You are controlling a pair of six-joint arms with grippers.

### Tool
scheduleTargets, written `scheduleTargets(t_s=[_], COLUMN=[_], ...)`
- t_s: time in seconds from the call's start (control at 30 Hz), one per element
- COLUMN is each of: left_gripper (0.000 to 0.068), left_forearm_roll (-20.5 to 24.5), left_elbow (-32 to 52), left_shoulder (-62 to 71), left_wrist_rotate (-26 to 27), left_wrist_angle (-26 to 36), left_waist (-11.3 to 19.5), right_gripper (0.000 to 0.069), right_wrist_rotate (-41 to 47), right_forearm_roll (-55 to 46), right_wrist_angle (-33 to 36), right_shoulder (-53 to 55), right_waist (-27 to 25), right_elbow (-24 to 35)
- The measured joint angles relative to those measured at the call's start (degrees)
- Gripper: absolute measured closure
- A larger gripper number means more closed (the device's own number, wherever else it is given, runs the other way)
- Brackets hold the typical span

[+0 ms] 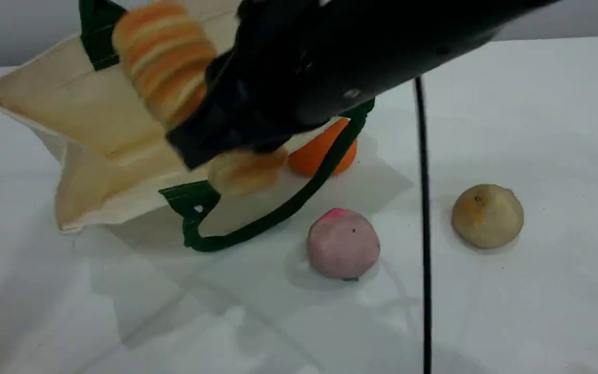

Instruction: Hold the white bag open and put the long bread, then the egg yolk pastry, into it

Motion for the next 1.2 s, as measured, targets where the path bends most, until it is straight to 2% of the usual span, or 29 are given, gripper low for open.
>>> scheduleTargets(t_s=[0.43,0.77,1.03,1.2], left_gripper=[0.0608,0.0608,0.0608,0.0608], left_forearm_roll=[-0.05,-0.30,-0.30,-0.30], left_elbow=[0.00,0.00,0.00,0.00], left_shoulder=[0.00,0.00,0.00,0.00], left_wrist_rotate=[-0.05,-0.05,-0.05,-0.05], left_wrist_angle=[-0.07,-0.07,-0.07,-0.07], left_waist=[0.00,0.00,0.00,0.00], right_gripper=[0.0601,0.0608,0.0610,0.0610], right_wrist_rotate=[-3.75,-4.29,-4.23,-4.24], right_forearm_roll=[-0.06,-0.05,-0.05,-0.05], right_wrist_angle=[2.43,3.12,-2.23,-2.51], right_shoulder=[9.15,11.60,11.72,14.48], right_waist=[-1.68,-8.98,-9.17,-9.17], right_elbow=[-9.66,-9.60,-9.60,-11.25])
